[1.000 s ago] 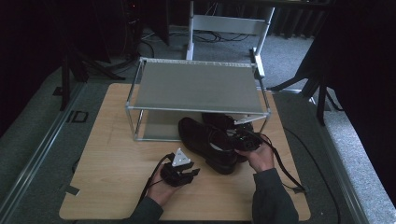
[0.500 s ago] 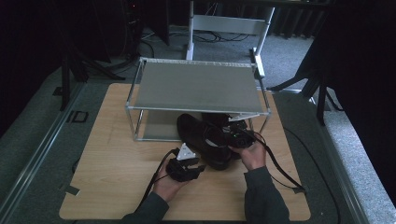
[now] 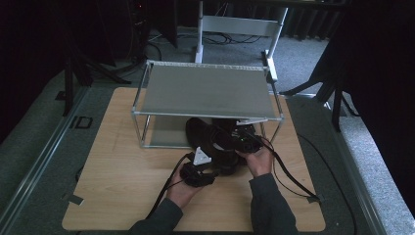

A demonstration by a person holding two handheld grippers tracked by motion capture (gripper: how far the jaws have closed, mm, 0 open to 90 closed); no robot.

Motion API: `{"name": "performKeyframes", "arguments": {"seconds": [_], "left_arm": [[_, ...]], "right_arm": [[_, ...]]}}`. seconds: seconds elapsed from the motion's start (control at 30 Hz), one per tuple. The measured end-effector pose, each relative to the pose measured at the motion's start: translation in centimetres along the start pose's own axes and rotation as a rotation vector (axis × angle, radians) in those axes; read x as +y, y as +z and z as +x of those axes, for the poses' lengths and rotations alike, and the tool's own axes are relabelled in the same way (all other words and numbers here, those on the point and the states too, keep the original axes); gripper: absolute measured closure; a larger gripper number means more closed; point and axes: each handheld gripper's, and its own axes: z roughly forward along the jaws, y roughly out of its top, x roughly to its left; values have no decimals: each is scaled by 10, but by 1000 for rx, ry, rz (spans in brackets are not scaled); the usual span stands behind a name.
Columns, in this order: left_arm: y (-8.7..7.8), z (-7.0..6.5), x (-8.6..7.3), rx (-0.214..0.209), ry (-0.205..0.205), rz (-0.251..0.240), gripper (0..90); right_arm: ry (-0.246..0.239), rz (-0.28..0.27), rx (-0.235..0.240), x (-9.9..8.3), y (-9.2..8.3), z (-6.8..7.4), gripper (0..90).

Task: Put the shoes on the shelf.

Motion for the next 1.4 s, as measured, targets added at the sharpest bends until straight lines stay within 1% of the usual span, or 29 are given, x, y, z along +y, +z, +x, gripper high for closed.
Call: {"name": "performKeyframes", "arguments": {"seconds": [0.07,0.13,0.23,0.3,0.4,0.5,0.53,0.63,0.73,0.87,0.9,0.93,0.97,1.0,1.07,1.1,1.13,1.17,1.23,1.27,1.33,1.4], "left_arm": [[1,0,0,2,-3,2,575],[2,-2,1,8,5,4,572],[4,-4,2,12,11,10,572],[6,-3,3,19,7,16,572],[8,-2,3,46,-2,17,564],[8,1,4,51,-20,14,565],[8,1,4,54,-18,15,565],[8,1,5,60,-12,16,565],[10,1,6,83,-10,21,565],[14,6,9,115,-14,20,575],[16,9,10,135,-17,25,576],[18,12,11,136,-20,25,580],[19,14,11,125,-27,24,569],[22,15,11,127,-28,25,569],[26,16,13,143,-16,33,574],[26,16,13,143,-16,33,577],[30,19,14,154,1,53,577],[31,20,14,159,5,56,592],[35,24,15,170,-3,62,602],[36,26,15,175,-14,60,611],[40,31,16,191,-17,73,622],[45,33,18,200,-18,92,630]], "right_arm": [[22,-16,-17,0,2,0,804],[41,-27,-29,1,3,-1,804],[56,-46,-41,2,5,-1,805],[55,-56,-56,4,6,1,805],[34,-74,-92,7,9,8,805],[46,-96,-110,8,11,10,805],[52,-101,-117,9,12,11,805],[42,-108,-138,10,16,15,804],[42,-127,-157,12,19,17,804],[55,-150,-180,12,21,19,804],[64,-158,-189,12,21,19,804],[68,-168,-199,12,21,20,804],[70,-173,-205,12,21,20,804],[66,-177,-211,12,22,20,804],[65,-192,-231,11,24,20,804],[65,-192,-231,11,24,20,804],[65,-198,-239,11,26,20,804],[72,-214,-261,9,30,21,804],[84,-232,-277,8,33,21,804],[95,-243,-284,7,35,22,804],[120,-260,-300,7,39,22,804],[124,-273,-330,6,44,23,804]]}}
